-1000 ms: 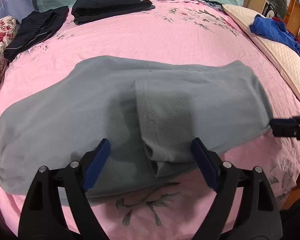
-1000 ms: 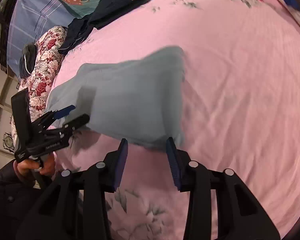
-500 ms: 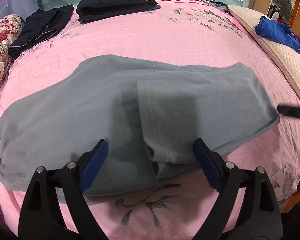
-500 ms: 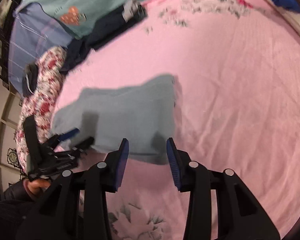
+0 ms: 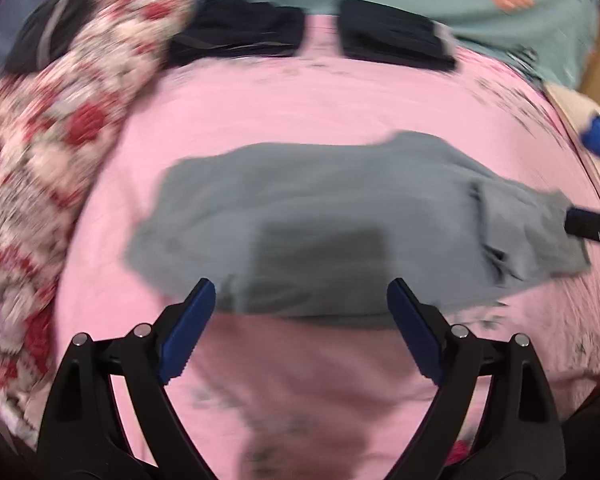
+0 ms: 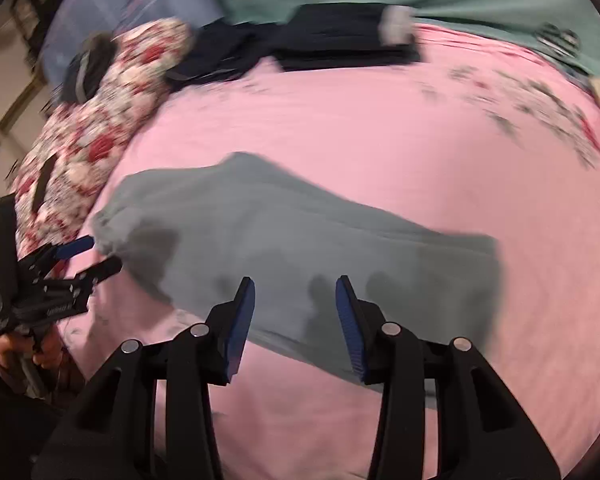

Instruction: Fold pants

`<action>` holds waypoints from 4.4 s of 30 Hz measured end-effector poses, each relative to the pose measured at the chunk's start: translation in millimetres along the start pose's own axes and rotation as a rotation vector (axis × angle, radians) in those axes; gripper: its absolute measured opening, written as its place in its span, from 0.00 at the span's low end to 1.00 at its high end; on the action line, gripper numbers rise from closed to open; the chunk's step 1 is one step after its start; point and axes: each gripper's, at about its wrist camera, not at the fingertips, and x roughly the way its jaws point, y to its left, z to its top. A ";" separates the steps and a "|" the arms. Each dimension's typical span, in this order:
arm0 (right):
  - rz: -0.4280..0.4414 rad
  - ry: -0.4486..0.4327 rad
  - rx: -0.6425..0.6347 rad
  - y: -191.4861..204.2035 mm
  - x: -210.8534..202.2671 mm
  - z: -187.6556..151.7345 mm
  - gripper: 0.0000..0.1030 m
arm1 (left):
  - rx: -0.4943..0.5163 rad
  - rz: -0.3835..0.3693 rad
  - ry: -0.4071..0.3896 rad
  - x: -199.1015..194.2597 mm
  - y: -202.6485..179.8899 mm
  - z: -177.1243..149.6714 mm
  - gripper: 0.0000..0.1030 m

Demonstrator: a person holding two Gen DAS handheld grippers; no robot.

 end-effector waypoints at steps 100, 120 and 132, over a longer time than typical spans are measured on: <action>0.360 0.280 0.266 144.0 137.4 111.4 0.22 | -0.046 -0.353 -0.116 -9.8 114.8 60.8 0.63; 0.434 0.127 0.281 -89.8 -40.0 74.7 0.22 | 0.129 -0.760 0.073 -7.3 -167.8 51.5 0.51; 0.434 0.193 0.457 -215.9 18.4 16.4 0.35 | 0.128 -0.517 0.211 26.6 -213.3 26.2 0.53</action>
